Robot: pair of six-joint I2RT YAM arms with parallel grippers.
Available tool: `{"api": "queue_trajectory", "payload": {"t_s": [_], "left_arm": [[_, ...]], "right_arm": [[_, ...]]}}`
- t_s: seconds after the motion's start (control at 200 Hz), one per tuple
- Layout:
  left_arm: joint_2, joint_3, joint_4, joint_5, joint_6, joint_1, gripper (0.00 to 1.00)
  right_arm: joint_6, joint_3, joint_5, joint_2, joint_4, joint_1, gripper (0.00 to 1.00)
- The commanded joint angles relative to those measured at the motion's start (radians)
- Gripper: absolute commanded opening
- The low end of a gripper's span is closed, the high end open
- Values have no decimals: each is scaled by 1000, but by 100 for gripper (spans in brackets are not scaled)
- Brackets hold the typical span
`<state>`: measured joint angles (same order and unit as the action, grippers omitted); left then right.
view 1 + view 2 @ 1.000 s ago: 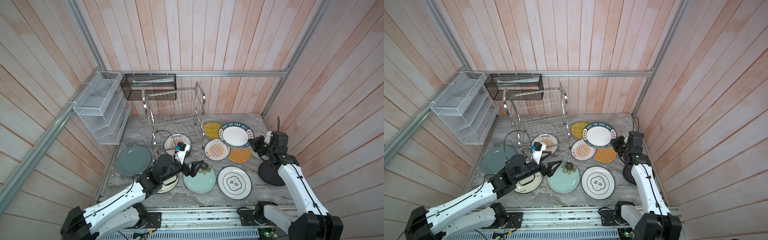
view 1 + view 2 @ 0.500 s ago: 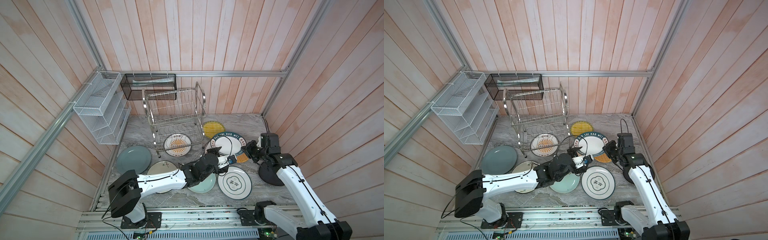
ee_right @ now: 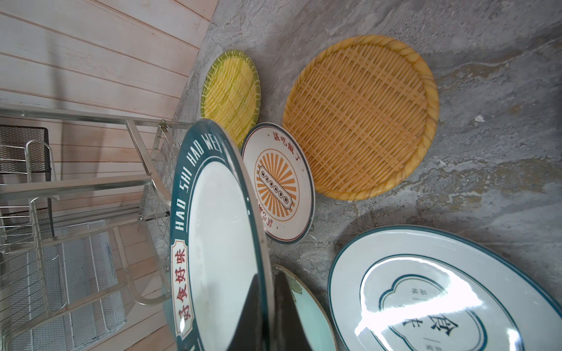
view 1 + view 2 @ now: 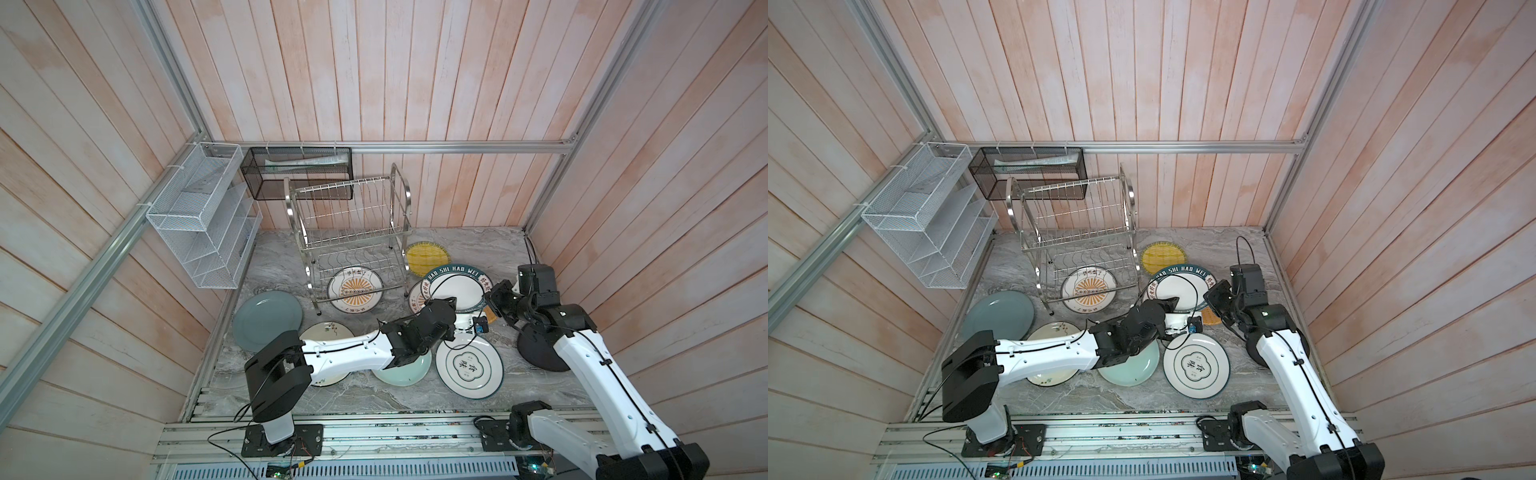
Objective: Load plates into a dish rack
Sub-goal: Place the plate on the dish rack.
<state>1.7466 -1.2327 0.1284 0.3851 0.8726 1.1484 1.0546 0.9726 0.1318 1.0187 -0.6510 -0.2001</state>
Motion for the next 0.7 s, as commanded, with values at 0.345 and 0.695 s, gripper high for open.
{"api": "queue_trajectory", "payload": {"t_s": [0.345,0.695], "left_arm": [[46,-143,-219,-151,-92,-15,20],[72,-175,-202,-98,-126,-17,3]], "right_arm": [[13,52,-29,-16,7,-26,0],[19,45,-17,-31,7,-30,0]]}}
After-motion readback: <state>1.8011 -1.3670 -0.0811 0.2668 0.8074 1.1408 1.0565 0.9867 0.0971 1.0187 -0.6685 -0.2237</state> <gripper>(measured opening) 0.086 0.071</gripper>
